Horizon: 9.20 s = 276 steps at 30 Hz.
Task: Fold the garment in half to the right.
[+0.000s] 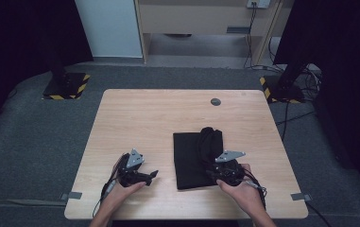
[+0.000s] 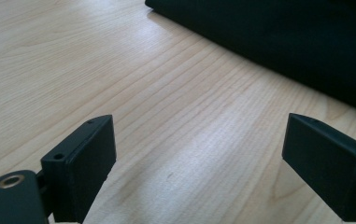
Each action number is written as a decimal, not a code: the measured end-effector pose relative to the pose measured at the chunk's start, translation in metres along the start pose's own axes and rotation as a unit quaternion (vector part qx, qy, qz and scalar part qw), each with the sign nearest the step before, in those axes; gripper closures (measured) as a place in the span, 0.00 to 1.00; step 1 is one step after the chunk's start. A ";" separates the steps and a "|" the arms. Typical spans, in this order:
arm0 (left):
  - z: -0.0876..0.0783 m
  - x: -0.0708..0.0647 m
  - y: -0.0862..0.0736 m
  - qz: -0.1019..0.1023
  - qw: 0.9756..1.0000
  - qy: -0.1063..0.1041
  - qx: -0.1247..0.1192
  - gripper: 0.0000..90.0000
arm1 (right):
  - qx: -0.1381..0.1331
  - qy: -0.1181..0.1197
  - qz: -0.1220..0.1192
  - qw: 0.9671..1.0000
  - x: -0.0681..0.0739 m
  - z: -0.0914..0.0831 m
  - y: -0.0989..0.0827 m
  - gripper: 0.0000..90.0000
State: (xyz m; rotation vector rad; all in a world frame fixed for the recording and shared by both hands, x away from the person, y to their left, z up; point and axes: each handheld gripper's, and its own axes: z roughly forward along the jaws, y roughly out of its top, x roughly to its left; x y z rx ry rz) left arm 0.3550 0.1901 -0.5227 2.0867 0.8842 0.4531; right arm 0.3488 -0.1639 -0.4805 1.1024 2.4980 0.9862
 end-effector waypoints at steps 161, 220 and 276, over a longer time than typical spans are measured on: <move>-0.020 0.012 -0.028 -0.017 0.997 0.017 0.072 0.05 | 0.018 -0.070 0.022 0.997 -0.044 0.120 0.067 0.00; -0.027 0.011 -0.012 -0.035 0.992 0.040 0.117 0.04 | -0.015 -0.091 0.091 0.992 -0.108 -0.015 -0.034 0.03; -0.005 0.059 -0.022 -0.077 0.992 0.074 0.071 0.00 | -0.034 -0.151 0.126 0.980 -0.124 0.012 -0.065 0.00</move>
